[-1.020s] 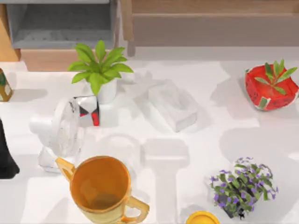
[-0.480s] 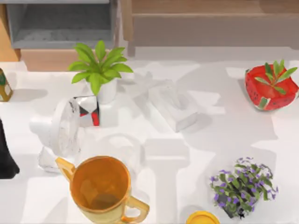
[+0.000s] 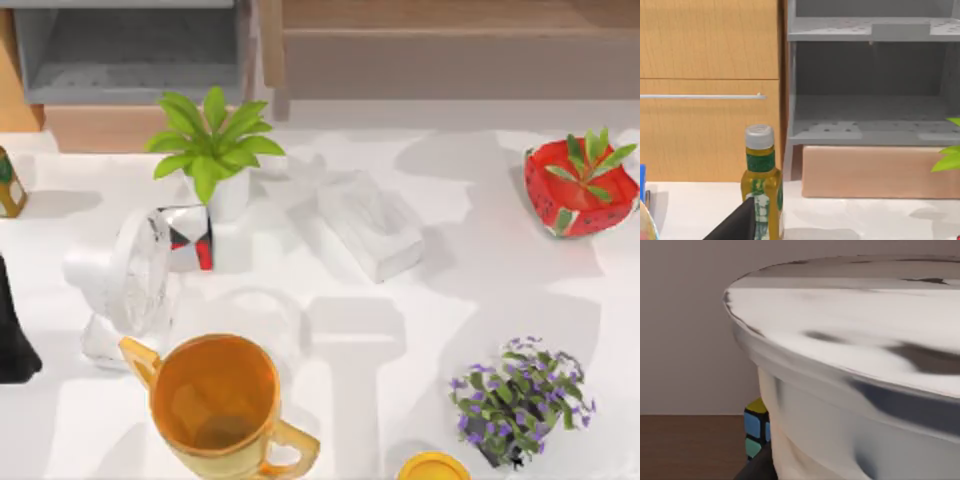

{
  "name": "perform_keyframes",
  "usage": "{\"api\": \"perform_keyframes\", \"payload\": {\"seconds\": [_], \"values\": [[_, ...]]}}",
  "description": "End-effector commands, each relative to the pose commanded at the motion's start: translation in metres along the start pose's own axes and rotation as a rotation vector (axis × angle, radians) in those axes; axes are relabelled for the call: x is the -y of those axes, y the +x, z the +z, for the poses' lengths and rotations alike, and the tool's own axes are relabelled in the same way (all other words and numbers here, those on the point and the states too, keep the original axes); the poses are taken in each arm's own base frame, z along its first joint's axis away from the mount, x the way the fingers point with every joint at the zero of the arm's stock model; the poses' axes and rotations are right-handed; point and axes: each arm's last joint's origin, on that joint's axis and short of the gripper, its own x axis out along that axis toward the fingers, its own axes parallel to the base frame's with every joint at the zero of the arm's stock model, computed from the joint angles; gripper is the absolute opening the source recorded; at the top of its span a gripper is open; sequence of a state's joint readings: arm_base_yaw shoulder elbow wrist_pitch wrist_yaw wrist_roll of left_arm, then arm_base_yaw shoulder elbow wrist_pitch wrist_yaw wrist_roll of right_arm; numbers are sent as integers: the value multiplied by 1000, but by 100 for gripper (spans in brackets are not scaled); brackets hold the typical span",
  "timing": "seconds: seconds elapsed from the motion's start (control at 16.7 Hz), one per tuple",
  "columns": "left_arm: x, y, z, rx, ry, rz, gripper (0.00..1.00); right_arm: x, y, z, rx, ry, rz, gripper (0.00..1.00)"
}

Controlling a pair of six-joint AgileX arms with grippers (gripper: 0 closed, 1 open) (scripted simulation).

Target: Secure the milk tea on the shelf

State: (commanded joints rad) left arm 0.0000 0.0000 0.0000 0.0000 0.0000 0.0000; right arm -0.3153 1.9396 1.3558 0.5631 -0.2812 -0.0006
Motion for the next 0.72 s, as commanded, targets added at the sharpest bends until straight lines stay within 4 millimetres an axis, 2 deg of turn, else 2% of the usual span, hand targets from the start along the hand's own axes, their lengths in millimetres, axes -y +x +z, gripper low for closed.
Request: {"api": "perform_keyframes", "payload": {"seconds": [0.24,0.48,0.72], "values": [[0,0,0,0,0,0,100,-2,19,-14,0,-1,2,0],[0,0,0,0,0,0,100,-3,22,-15,2,-2,2,0],[0,0,0,0,0,0,100,-3,22,-15,2,-2,2,30]]}}
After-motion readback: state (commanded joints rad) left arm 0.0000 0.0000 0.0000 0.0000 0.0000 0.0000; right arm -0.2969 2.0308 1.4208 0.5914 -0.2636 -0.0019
